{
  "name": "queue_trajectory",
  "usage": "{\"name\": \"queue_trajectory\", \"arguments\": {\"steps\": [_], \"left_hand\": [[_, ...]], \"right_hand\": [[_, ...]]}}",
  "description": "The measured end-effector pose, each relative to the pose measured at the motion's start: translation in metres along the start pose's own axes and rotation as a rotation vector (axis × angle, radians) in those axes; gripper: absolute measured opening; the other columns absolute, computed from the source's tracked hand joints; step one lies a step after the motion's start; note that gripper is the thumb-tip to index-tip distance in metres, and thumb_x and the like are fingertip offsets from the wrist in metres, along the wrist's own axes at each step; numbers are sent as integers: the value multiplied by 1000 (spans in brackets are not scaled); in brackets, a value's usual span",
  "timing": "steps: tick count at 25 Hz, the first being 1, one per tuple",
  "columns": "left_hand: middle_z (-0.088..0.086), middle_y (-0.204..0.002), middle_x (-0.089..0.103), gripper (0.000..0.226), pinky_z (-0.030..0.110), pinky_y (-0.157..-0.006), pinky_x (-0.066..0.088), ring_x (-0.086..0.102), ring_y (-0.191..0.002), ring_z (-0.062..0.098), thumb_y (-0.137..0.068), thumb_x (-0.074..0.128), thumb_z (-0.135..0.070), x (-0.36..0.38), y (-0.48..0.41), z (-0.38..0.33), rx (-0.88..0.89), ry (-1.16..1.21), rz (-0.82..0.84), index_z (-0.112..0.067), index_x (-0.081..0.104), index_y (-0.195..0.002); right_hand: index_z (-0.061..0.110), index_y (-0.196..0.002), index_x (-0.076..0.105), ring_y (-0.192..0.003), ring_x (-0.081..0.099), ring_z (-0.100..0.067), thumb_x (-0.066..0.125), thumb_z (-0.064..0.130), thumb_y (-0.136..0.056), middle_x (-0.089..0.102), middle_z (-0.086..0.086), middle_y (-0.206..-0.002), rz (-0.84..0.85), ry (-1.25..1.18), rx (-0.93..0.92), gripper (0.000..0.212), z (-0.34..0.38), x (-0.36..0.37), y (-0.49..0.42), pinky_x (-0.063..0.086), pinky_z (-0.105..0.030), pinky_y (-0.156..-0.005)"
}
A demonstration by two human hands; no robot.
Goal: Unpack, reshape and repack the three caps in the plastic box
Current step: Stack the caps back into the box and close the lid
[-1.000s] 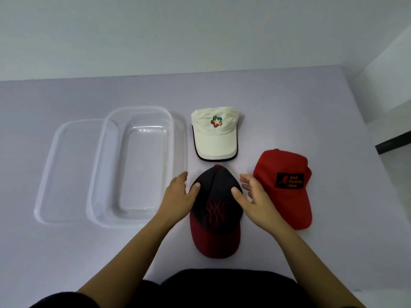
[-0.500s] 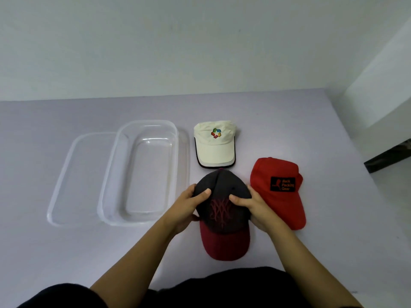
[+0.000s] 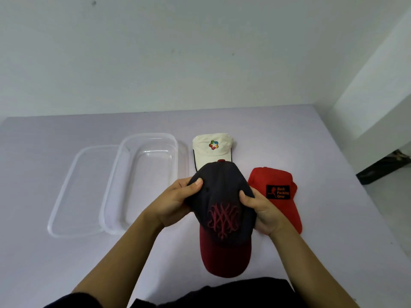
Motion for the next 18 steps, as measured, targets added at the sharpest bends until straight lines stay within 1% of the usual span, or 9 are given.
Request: {"name": "queue_trajectory", "arguments": {"steps": [3, 7, 8, 10, 12, 14, 15, 17, 18], "left_hand": [[11, -108, 71, 48, 32, -84, 56, 67, -101, 24, -69, 79, -37, -1, 3, -2, -20, 84, 96, -7, 71, -106], [7, -110, 72, 28, 23, -88, 51, 66, -106, 20, -87, 61, -23, -13, 7, -21, 11, -359, 29, -11, 67, -111], [5, -104, 74, 21, 21, -86, 52, 68, -101, 18, -88, 63, -19, -14, 9, -28, 20, -437, 44, -12, 69, -106], [4, -92, 75, 12, 20, -80, 53, 70, -91, 17, -82, 70, -20, -14, 13, -36, 21, -435, 120, -12, 74, -91], [5, -91, 75, 26, 21, -77, 53, 70, -87, 16, -74, 75, -34, -19, 18, -43, 44, -369, 158, -14, 75, -90], [6, -102, 74, 45, 22, -80, 54, 69, -96, 18, -70, 76, -43, -35, 23, -44, 77, -327, 88, -14, 72, -104], [8, -110, 71, 55, 23, -85, 53, 67, -103, 20, -70, 75, -46, -45, 27, -44, 96, -329, 48, -13, 67, -113], [10, -122, 66, 66, 29, -96, 50, 62, -114, 23, -70, 75, -47, -56, 37, -43, 122, -361, 47, -13, 60, -125], [10, -121, 67, 65, 31, -97, 49, 62, -114, 24, -70, 76, -45, -60, 42, -42, 124, -375, 62, -12, 61, -124]], "right_hand": [[13, -109, 66, -100, 67, -24, 90, 40, -47, 71, -10, -110, 10, 7, 7, 71, 2, 9, 2, 57, -32, -80], [16, -118, 61, -110, 63, -26, 88, 46, -50, 66, -11, -121, -56, 105, -14, 79, 6, 2, 4, 54, -33, -87], [15, -119, 61, -111, 63, -26, 88, 46, -50, 66, -11, -121, -58, 101, -19, 80, 5, 4, 4, 54, -33, -86], [13, -120, 60, -109, 64, -26, 89, 43, -50, 66, -12, -119, -46, 29, -11, 82, 0, 12, 3, 55, -33, -84], [12, -119, 61, -107, 64, -26, 86, 39, -56, 67, -12, -119, -21, -40, 14, 73, -7, 28, -2, 56, -34, -83], [14, -117, 62, -107, 65, -25, 76, 36, -69, 68, -10, -117, -42, -45, 28, 55, -14, 41, -8, 56, -34, -83], [14, -119, 61, -107, 65, -24, 73, 35, -72, 68, -9, -117, -69, -38, 30, 53, -17, 44, -12, 56, -33, -83], [15, -119, 61, -108, 64, -24, 82, 43, -60, 68, -8, -118, -94, -74, 15, 68, -18, 51, -21, 56, -33, -82], [17, -116, 64, -107, 65, -24, 87, 45, -51, 68, -8, -117, -83, -96, 4, 74, -19, 56, -23, 56, -33, -82]]}}
Point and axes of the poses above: each hand's wrist, its own y-axis away from the middle knuckle, its own x-axis out of the palm, z = x × y, the point moved 9 cm from there along -y, towards the middle knuckle
